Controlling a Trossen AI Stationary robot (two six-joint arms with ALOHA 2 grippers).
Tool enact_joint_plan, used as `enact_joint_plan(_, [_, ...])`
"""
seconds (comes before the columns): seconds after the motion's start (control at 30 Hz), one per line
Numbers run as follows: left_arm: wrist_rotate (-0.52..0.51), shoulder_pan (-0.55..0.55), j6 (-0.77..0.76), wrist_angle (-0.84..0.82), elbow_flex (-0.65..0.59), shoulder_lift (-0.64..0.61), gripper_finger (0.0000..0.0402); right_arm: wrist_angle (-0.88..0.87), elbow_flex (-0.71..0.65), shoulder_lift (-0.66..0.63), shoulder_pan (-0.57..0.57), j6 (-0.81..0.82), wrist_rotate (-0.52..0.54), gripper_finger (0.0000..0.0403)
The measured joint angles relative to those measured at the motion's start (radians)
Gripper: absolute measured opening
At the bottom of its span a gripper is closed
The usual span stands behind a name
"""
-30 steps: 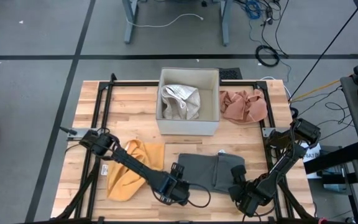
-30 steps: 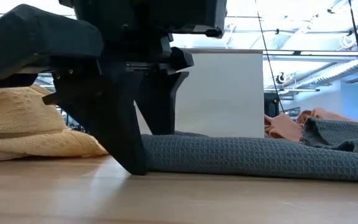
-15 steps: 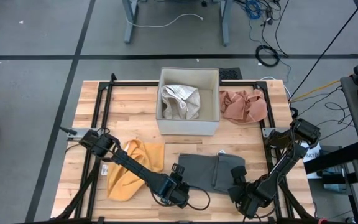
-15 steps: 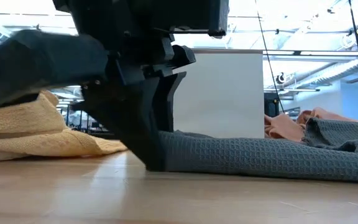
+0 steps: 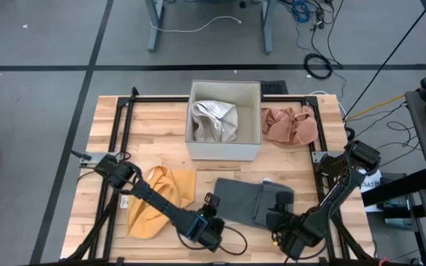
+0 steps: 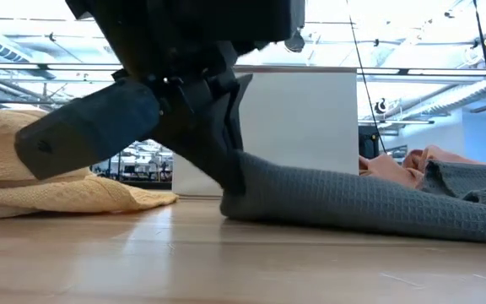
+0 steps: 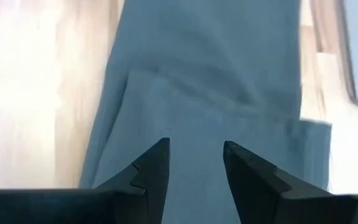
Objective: Fold towel
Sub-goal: Fold the gray towel
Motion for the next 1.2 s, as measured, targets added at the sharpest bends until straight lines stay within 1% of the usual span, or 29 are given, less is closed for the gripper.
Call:
enact_joint_plan(0.1, [-0.053,-0.012,0.005,0.0,0.0,0.0,0.0005,0.067,-0.013,0.0,-0.026,0.01,0.027,0.0141])
enact_joint_plan(0.23, [-0.131,-0.026,0.002,0.0,0.0,0.0,0.0004,0.17,-0.043,0.0,-0.066,-0.023,-0.016,0.0141])
enact_joint_plan(0.37, [-0.181,-0.037,0.001,0.0,0.0,0.0,0.0004,0.181,-0.057,0.0,-0.093,-0.021,-0.062,0.0141])
enact_joint_plan(0.47, [-0.26,-0.048,0.001,0.0,0.0,0.0,0.0004,0.216,-0.07,0.0,-0.105,-0.024,-0.066,0.0141])
enact_joint_plan(0.6, [-0.352,-0.057,0.002,-0.006,0.022,0.0,0.0003,0.338,-0.099,0.0,-0.132,-0.07,-0.097,0.0141])
enact_joint_plan(0.73, [-0.365,-0.056,0.005,-0.005,0.06,-0.001,0.0003,0.4,-0.114,0.0,-0.152,-0.103,-0.115,0.0141])
enact_joint_plan(0.93, [-0.439,-0.056,0.053,0.008,0.096,-0.002,0.0003,0.479,-0.115,0.001,-0.177,-0.171,-0.116,0.0141])
enact_joint_plan(1.1, [-0.445,-0.053,0.087,0.053,0.119,-0.002,0.0003,0.549,-0.115,0.039,-0.198,-0.225,-0.122,0.0141])
enact_joint_plan(1.2, [-0.445,-0.053,0.132,0.105,0.122,-0.002,0.0003,0.593,-0.115,0.077,-0.211,-0.252,-0.147,0.0141])
